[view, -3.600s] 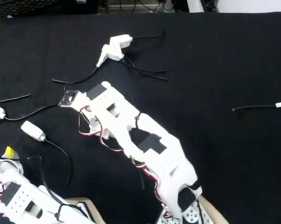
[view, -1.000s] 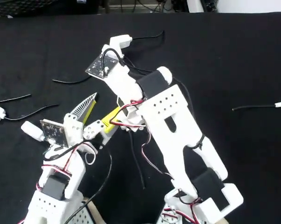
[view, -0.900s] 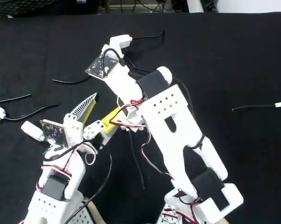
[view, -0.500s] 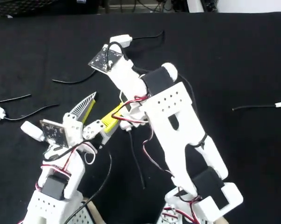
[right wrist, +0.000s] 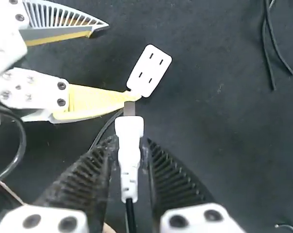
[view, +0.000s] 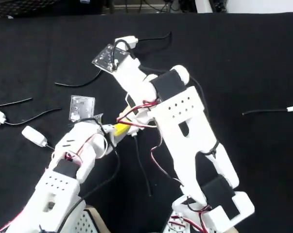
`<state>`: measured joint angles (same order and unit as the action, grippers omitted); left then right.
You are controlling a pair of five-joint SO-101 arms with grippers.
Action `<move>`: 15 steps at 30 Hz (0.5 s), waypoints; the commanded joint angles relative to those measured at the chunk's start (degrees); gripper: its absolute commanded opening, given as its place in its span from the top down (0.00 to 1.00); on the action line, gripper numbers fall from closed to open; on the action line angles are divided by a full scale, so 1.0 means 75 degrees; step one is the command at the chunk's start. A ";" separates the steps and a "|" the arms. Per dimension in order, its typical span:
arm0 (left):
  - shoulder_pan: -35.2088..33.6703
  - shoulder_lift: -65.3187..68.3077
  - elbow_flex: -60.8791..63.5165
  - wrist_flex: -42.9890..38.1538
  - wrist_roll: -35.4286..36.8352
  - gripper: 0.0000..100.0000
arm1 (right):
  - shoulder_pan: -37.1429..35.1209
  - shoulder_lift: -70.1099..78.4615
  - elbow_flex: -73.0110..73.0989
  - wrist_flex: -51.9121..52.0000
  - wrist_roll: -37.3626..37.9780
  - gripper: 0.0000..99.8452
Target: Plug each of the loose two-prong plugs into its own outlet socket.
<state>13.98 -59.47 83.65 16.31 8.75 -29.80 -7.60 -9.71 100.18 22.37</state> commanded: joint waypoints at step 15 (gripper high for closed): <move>-0.0791 0.0399 -0.0275 -0.1641 0.0563 0.67 | 0.0375 -0.0205 0.0381 -0.0012 0.0363 0.99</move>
<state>6.77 -56.57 82.33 6.02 12.00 -25.14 -7.60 -7.87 100.18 24.66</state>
